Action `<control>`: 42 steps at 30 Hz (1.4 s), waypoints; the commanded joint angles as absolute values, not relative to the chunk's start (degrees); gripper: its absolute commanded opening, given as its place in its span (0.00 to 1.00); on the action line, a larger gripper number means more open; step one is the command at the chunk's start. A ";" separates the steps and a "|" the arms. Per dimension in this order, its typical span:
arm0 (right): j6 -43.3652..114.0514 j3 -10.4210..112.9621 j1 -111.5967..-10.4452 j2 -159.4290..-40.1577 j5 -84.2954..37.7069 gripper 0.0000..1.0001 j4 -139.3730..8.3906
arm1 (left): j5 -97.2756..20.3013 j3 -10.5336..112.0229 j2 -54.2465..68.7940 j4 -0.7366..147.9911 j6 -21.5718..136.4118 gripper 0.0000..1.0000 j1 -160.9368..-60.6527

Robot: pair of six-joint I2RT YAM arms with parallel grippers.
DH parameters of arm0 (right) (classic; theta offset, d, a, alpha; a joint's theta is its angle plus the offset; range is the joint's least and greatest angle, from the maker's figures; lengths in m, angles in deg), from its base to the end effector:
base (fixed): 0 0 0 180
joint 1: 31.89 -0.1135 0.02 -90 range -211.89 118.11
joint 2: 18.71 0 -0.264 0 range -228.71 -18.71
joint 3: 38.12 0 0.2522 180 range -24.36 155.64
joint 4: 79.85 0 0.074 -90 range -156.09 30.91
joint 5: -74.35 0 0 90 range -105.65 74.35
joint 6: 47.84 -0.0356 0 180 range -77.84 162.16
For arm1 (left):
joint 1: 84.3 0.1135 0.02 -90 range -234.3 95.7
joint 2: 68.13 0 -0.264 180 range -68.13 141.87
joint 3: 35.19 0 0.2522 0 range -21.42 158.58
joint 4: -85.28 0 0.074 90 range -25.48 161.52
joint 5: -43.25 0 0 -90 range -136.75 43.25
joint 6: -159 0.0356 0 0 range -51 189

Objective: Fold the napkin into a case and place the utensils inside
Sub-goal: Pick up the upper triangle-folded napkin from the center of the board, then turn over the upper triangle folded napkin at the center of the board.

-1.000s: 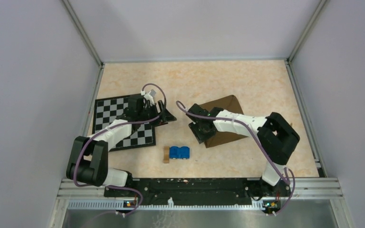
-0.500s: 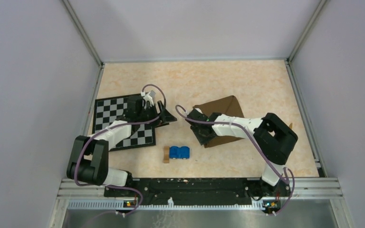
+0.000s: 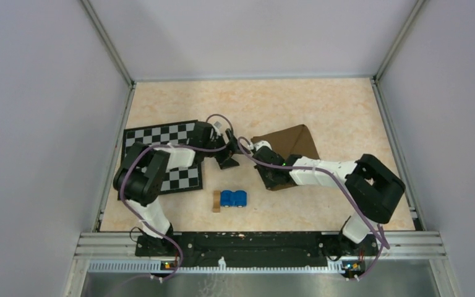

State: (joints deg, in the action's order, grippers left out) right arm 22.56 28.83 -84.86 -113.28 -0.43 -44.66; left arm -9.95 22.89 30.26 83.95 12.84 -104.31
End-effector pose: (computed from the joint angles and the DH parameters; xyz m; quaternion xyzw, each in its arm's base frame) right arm 0.1966 0.2450 0.1634 -0.2468 0.9318 0.0341 0.2640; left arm 0.3004 -0.1321 0.1434 -0.1457 0.8630 -0.4664 0.1283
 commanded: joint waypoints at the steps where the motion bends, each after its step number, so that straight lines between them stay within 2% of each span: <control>1: 23.06 26.17 -81.00 -107.84 -6.81 0.00 -51.21 | -15.31 29.50 36.66 90.36 0.95 0.87 -109.35; 4: 23.87 25.91 -79.37 -106.32 -8.98 0.00 -51.97 | -17.97 30.26 40.87 95.14 -4.55 0.90 -110.65; 8: 24.35 26.41 -77.94 -105.07 -10.83 0.00 -51.97 | -20.35 34.97 45.70 92.24 -6.13 0.90 -111.83; 11: 24.49 26.65 -77.31 -104.43 -11.83 0.00 -52.26 | -22.70 37.36 48.37 91.46 -6.13 0.86 -112.15; 13: 24.57 26.91 -77.03 -104.32 -12.09 0.00 -52.27 | -23.30 39.22 50.07 90.99 -5.53 0.79 -112.11; 15: 24.70 27.05 -76.80 -104.32 -12.31 0.00 -52.44 | -23.20 41.40 51.97 90.60 -4.75 0.70 -112.08; 19: 25.19 28.04 -76.36 -105.31 -12.78 0.00 -52.20 | -24.48 45.54 53.63 87.39 -1.18 0.41 -111.35; 26: 24.08 33.31 -76.41 -108.22 -20.53 0.00 -54.84 | -24.32 50.73 49.29 79.72 7.99 0.00 -105.73; 32: 18.94 45.76 -79.64 -115.46 -31.30 0.00 -58.13 | -24.63 53.40 37.50 67.63 18.16 0.00 -97.10; 35: 13.29 52.02 -81.17 -119.07 -41.05 0.00 -63.80 | -31.50 60.52 31.87 56.53 25.91 0.00 -95.52; 39: -1.35 51.71 -79.29 -121.14 -53.10 0.00 -82.07 | -42.08 70.80 29.29 49.54 31.58 0.00 -96.70; 42: -9.45 46.67 -75.61 -122.64 -59.11 0.00 -93.56 | -47.93 78.06 32.04 48.24 34.52 0.00 -99.66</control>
